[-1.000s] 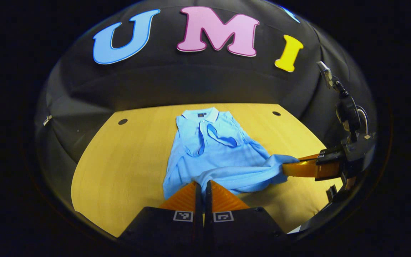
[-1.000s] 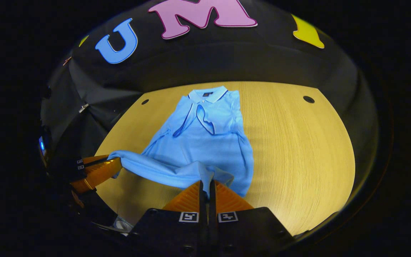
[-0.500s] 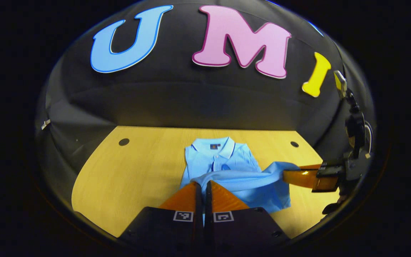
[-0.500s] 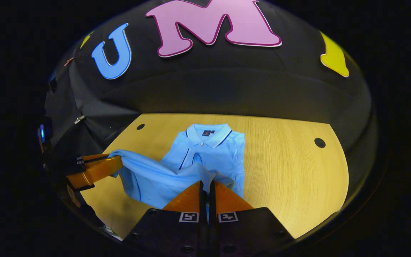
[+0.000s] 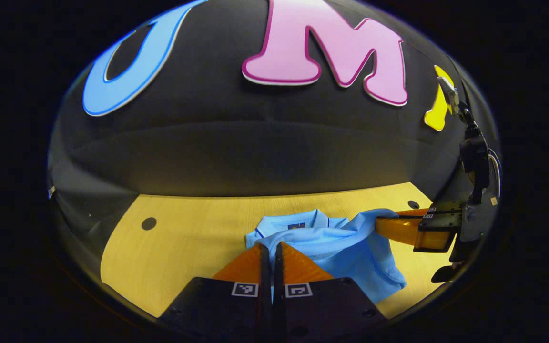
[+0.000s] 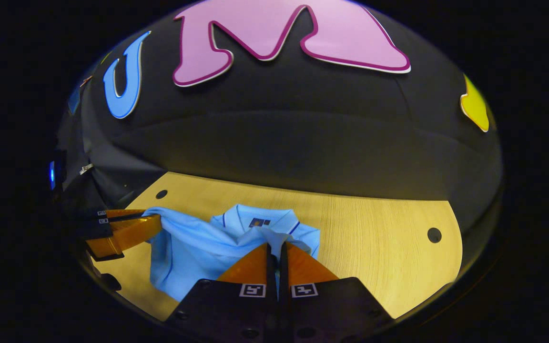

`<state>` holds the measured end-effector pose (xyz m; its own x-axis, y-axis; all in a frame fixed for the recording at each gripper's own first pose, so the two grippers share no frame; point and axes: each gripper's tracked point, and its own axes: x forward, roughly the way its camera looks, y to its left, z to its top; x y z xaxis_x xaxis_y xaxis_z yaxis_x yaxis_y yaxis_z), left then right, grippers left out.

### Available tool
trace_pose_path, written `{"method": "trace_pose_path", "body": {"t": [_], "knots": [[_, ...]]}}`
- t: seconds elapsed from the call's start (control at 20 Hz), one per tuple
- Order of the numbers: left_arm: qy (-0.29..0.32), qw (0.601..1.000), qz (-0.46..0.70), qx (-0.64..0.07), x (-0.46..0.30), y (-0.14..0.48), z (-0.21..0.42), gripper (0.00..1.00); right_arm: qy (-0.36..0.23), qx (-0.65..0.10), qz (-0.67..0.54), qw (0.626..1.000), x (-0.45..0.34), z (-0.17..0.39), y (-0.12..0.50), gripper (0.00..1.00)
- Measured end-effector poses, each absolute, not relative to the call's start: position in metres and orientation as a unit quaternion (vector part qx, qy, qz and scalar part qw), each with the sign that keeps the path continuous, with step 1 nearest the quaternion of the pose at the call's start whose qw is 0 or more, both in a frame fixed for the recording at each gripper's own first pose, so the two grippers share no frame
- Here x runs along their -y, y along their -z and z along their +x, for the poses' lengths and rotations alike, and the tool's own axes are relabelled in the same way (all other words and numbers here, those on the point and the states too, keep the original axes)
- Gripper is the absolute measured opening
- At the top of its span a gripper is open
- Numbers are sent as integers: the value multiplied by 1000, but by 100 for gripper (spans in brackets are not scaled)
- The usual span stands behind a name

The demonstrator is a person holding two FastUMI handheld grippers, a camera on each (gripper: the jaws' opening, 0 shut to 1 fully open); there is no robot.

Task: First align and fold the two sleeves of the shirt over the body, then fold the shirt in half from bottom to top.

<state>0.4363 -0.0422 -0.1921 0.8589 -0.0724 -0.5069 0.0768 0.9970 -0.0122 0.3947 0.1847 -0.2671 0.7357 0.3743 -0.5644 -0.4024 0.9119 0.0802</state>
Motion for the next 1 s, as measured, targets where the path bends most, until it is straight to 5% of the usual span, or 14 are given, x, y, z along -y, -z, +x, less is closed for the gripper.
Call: {"method": "trace_pose_path", "body": {"t": [0.4,0.7,0.75,0.8,0.85,0.95,1.0], "knots": [[52,966,-19,-254,28,251,532,6,-177,-267,-70,945,-199,478,313,5],[35,971,-7,-236,17,265,550,26,-146,-284,-77,944,-197,487,340,9],[29,972,4,-235,12,265,550,30,-141,-277,-89,946,-193,488,335,19],[26,972,9,-234,7,261,549,35,-142,-271,-92,947,-193,487,332,17],[28,971,7,-236,6,261,548,56,-140,-264,-89,950,-196,482,324,24],[22,971,-12,-237,7,252,539,99,-136,-252,-66,956,-200,476,307,61],[21,972,-30,-232,8,243,532,100,-133,-249,-61,957,-197,466,295,80]]}}
